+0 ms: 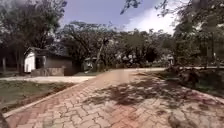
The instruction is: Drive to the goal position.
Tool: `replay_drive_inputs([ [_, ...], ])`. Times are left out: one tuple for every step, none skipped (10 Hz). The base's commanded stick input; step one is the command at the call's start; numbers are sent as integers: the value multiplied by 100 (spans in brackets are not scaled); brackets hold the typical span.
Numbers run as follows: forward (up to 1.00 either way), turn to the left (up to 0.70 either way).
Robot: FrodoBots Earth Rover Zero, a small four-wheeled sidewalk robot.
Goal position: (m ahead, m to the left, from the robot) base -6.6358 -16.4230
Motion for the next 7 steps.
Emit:
replay_drive_inputs([
  [70, 0],
  [70, 0],
  [70, 0],
  [70, 0],
  [70, 0],
  [70, 0],
  [70, 0],
])
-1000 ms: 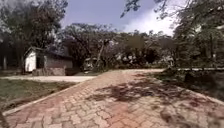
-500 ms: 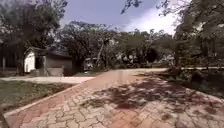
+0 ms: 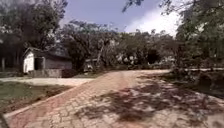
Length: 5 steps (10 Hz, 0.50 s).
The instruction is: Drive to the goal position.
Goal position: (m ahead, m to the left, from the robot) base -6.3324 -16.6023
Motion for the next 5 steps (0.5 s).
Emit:
replay_drive_inputs([
  [70, 0],
  [70, 0],
  [70, 0],
  [70, -14],
  [70, -30],
])
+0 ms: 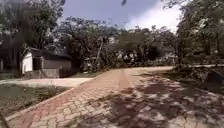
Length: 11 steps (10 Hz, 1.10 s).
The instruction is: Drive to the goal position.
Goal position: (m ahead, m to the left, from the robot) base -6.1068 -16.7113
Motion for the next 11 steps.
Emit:
replay_drive_inputs([
  [70, -21],
  [70, -2],
  [70, -35],
  [70, -35],
  [70, -35],
  [70, -35],
  [70, -18],
  [70, -1],
  [70, 0],
  [70, 0],
  [70, 0],
])
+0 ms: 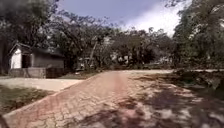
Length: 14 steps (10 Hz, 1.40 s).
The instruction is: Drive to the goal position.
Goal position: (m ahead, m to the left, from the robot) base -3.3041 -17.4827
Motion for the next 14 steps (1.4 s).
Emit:
replay_drive_inputs([
  [70, 0],
  [70, 0],
  [70, 0],
  [70, 0],
  [70, 0],
  [70, 0],
  [70, 0],
  [70, 0],
  [70, 0],
  [70, 0],
  [70, 0],
  [70, 0],
  [70, 0],
  [70, 0],
])
